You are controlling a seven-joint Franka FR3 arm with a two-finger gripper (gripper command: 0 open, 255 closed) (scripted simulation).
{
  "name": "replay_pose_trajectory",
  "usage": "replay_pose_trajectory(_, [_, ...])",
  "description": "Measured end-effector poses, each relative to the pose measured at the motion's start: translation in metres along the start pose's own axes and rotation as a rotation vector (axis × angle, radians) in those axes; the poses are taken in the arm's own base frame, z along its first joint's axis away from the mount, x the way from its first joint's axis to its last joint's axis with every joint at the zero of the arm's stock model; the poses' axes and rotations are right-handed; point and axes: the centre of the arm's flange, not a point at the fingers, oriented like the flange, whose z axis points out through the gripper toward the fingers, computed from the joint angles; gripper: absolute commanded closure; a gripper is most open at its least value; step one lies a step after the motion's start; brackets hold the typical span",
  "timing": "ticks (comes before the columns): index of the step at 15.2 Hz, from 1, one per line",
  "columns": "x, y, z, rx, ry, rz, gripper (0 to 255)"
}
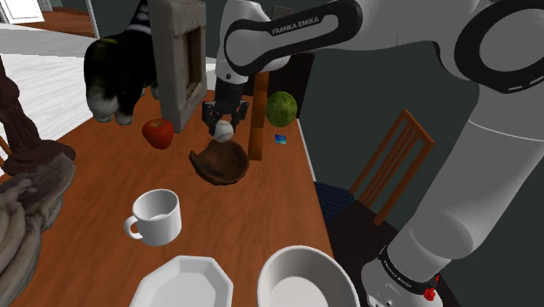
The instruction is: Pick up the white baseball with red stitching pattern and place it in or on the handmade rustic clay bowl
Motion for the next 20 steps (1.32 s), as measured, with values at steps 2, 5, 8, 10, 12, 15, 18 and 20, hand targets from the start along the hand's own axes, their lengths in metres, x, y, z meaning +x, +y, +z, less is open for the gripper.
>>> replay_pose_trajectory(2, [-0.001, 0.002, 0.010, 0.000, 0.000, 0.000, 255])
replay_pose_trajectory(5, [0.000, 0.003, 0.027, 0.000, 0.000, 0.000, 255])
replay_pose_trajectory(8, [-0.001, 0.004, 0.039, 0.000, 0.000, 0.000, 255])
replay_pose_trajectory(10, [-0.002, 0.004, 0.040, 0.000, 0.000, 0.000, 255])
replay_pose_trajectory(12, [-0.002, 0.004, 0.040, 0.000, 0.000, 0.000, 255])
replay_pose_trajectory(15, [-0.002, 0.004, 0.040, 0.000, 0.000, 0.000, 0])
replay_pose_trajectory(18, [-0.002, 0.004, 0.040, 0.000, 0.001, 0.000, 0])
replay_pose_trajectory(20, [-0.002, 0.004, 0.040, 0.000, 0.001, 0.000, 0])
